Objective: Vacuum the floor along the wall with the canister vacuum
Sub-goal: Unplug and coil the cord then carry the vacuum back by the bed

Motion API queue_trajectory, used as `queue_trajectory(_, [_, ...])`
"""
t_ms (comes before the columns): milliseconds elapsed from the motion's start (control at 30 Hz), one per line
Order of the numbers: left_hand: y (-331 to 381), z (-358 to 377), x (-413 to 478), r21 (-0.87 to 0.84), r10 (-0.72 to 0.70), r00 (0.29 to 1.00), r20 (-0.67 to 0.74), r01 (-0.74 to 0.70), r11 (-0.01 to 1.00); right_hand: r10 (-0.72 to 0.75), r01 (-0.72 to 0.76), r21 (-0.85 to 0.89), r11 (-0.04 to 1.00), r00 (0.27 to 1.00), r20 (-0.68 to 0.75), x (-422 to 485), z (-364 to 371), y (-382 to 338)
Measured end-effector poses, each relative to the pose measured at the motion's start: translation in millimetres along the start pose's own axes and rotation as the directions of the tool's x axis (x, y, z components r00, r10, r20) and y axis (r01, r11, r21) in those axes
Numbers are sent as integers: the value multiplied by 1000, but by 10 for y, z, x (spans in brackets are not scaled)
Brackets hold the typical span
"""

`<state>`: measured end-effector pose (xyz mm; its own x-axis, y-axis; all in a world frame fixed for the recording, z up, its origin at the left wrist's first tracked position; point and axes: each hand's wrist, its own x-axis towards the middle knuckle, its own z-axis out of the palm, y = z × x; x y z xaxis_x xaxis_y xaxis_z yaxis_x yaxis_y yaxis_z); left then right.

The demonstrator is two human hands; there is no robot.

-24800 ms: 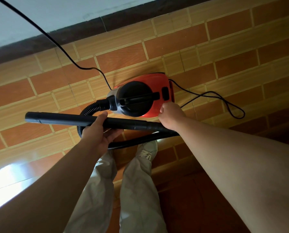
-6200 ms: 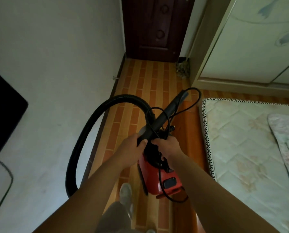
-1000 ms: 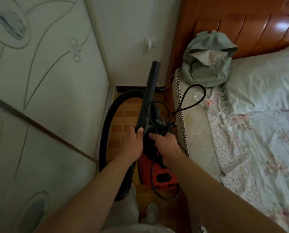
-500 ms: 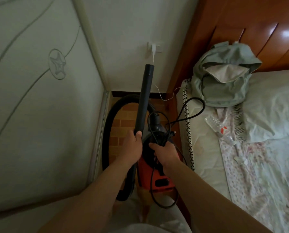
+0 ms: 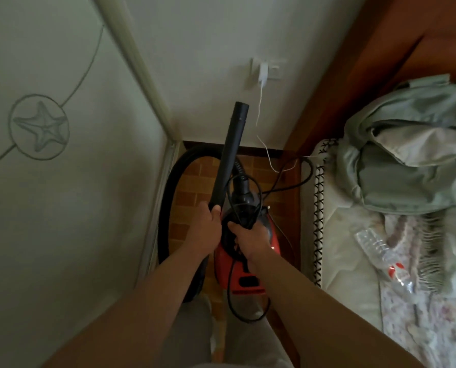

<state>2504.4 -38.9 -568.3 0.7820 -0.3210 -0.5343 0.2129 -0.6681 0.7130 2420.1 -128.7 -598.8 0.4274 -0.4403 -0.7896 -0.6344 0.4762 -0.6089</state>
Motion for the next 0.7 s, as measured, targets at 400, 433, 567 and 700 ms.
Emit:
queue_trajectory(400, [-391, 253, 1944, -10, -138, 990, 23, 138, 990, 47, -58, -164, 985, 996, -72, 2017, 602, -202])
queue_trajectory(433, [-456, 275, 2096, -7, -149, 988, 32, 149, 989, 48, -61, -173, 983, 996, -74, 2177, 649, -182])
queue_trajectory(567, [-762, 372, 2683, 12, -191, 980, 61, 191, 982, 72, -88, -184, 979, 993, -95, 2770, 820, -97])
queue_trajectory(700, [-1087, 537, 3247, 13, -199, 977, 77, 198, 980, 103, -126, -196, 972, 987, -124, 3367, 984, 70])
